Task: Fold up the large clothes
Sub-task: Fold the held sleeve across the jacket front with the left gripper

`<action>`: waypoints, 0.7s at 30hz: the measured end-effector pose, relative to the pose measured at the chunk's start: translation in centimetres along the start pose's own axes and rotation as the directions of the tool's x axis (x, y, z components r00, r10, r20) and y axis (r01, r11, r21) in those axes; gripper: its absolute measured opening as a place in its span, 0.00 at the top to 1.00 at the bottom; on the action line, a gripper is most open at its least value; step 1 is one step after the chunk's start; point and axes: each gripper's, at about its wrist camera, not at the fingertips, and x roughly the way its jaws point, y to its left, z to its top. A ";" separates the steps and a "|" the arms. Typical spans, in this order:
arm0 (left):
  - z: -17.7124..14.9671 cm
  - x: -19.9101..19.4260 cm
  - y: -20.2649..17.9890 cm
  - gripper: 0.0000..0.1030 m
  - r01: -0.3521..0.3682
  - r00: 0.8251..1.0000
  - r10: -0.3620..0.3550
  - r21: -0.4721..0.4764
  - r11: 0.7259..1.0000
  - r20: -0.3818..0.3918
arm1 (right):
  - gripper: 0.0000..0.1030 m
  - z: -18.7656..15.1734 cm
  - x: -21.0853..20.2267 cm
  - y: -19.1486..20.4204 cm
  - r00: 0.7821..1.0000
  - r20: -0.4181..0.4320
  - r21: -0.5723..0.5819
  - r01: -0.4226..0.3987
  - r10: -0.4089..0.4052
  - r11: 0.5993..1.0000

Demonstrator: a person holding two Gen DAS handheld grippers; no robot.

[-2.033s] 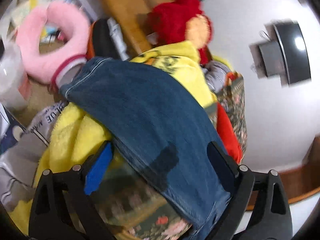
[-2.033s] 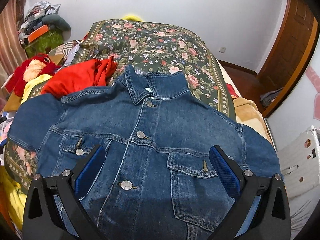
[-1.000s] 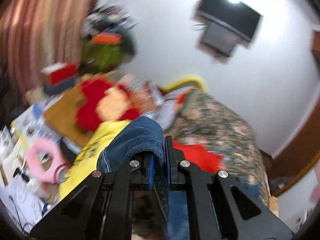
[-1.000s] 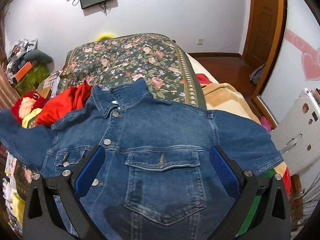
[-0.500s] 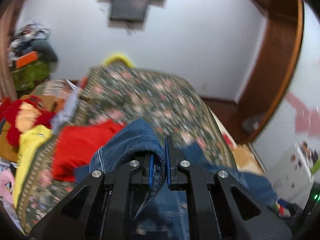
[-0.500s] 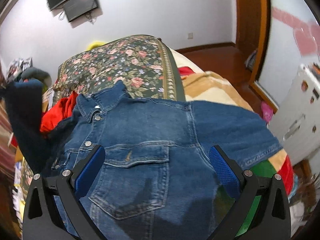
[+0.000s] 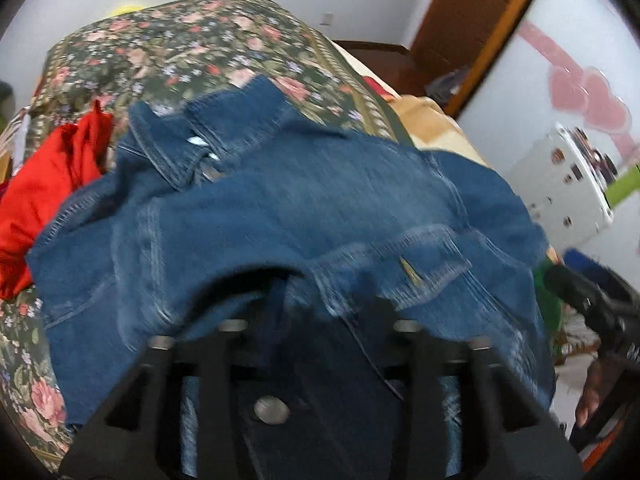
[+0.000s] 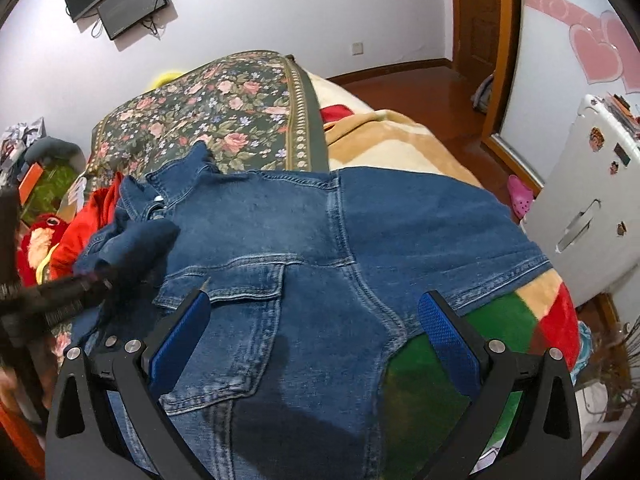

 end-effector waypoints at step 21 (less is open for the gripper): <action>-7.8 -11.5 15.7 0.16 -0.286 0.930 0.337 -0.286 0.915 0.148 | 0.00 1.1 1.5 15.2 0.994 -0.051 -0.493 -0.109 0.096 0.863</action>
